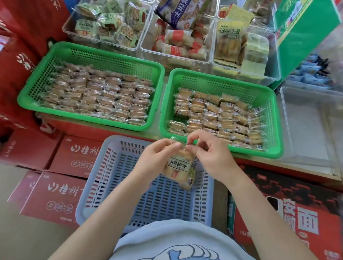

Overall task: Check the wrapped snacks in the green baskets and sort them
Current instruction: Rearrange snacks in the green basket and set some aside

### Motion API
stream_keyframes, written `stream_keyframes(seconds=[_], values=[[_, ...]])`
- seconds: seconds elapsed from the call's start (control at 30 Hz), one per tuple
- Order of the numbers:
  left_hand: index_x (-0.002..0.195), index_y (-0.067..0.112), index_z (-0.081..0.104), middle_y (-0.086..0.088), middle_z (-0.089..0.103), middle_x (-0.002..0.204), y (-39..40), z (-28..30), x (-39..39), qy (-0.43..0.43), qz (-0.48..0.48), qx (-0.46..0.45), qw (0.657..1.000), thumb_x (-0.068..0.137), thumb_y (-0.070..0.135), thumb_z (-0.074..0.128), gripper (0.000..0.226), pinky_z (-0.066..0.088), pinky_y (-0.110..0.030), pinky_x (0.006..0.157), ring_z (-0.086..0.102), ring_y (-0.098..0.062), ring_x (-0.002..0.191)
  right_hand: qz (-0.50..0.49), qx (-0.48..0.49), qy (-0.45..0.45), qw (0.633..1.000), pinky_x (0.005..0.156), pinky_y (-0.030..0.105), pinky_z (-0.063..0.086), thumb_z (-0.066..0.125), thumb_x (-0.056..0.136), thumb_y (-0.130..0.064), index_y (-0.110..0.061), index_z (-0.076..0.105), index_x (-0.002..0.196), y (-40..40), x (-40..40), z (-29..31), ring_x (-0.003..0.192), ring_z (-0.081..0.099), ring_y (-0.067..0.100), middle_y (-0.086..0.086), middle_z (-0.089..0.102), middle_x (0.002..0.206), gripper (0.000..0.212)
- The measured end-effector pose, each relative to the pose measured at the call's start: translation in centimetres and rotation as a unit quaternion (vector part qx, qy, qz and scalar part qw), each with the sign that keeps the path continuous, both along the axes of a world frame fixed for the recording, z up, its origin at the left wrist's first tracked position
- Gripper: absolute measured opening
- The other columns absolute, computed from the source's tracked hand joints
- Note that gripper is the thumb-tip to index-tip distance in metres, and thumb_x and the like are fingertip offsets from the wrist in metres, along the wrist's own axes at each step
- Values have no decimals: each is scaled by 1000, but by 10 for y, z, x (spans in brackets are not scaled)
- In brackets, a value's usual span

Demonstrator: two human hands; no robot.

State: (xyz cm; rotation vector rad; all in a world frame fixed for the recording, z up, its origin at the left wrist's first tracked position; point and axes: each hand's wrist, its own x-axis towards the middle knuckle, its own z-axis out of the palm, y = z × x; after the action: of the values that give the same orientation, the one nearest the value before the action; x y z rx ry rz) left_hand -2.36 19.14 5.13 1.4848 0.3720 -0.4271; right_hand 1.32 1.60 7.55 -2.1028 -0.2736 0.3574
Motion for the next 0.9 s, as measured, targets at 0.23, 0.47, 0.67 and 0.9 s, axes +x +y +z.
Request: stream_keyframes(seconds=[0.23,0.47,0.67,0.9], values=[[94,7,72,-8,71,83,-2,-6,-15,77,115,-157,978,94,21,68,14,55,-29,61,67,-19,71,-125,117,135,976,71,36,53,75,86,-37,-19,66,96,-1,-24,-9,72,61,19,-1,61,77,23],[102,1,67,-15,71,92,7,-19,-23,91,166,-194,963,98,11,62,12,60,-32,66,70,-23,82,-87,86,260,958,77,33,59,74,90,-18,-16,65,111,1,-41,-19,96,71,22,8,73,105,23],[117,17,67,-2,74,96,19,-19,-29,82,8,-112,990,87,27,76,33,61,-37,80,71,-18,89,-172,167,242,940,77,42,60,75,88,-14,-14,61,115,3,-37,-21,87,72,25,10,73,100,30],[115,10,70,-17,74,108,26,-21,-30,61,64,-159,983,72,25,80,47,60,-29,67,74,-24,93,-226,240,248,911,71,33,57,64,97,-21,-8,69,111,16,-40,-22,86,70,20,10,76,97,19]])
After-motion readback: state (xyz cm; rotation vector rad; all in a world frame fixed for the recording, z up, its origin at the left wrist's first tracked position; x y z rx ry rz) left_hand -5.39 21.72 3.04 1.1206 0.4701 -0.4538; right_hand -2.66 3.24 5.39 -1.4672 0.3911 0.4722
